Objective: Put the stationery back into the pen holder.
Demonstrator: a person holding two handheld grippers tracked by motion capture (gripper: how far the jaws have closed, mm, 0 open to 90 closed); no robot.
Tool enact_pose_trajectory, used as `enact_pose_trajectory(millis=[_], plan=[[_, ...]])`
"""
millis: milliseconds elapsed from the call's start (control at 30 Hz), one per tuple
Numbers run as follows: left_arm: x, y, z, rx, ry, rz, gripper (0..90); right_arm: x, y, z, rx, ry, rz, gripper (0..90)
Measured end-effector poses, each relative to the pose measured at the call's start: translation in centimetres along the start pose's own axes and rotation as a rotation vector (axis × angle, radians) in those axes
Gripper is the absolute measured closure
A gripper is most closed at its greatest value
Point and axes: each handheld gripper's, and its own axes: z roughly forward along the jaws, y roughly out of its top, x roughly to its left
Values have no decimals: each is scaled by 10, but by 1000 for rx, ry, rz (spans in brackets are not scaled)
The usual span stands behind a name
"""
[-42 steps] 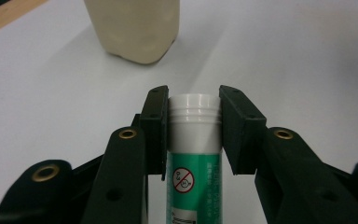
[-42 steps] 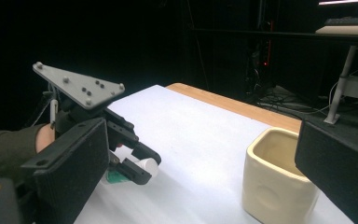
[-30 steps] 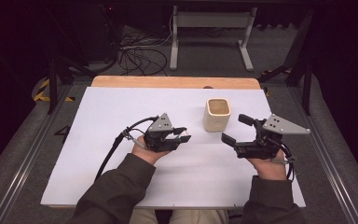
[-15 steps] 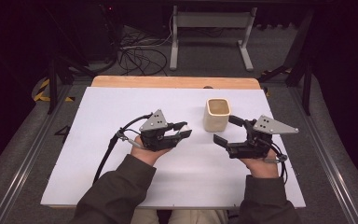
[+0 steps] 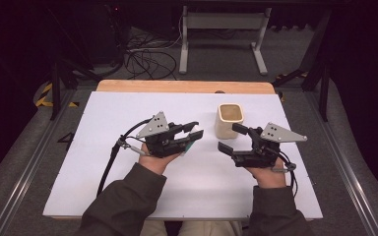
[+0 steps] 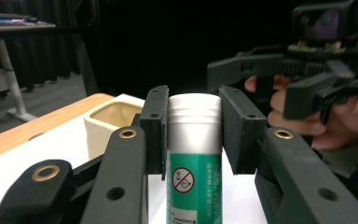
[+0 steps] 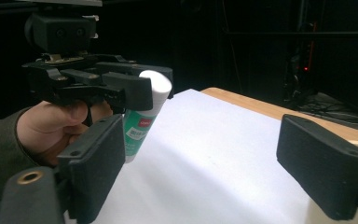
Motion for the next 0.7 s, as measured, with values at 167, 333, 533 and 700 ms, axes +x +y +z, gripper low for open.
enact_pose_trajectory(millis=[167,333,533,700], plan=[[-1,1,0,-29,-10,-13,654,3,-3,10,5,27,14,206],[-3,3,0,-43,-14,-22,654,7,-6,19,6,74,30,234],[-5,4,2,-61,-23,-33,653,10,-9,28,2,120,64,260],[-7,5,4,-72,-30,-31,653,15,-14,39,-3,143,93,286]])
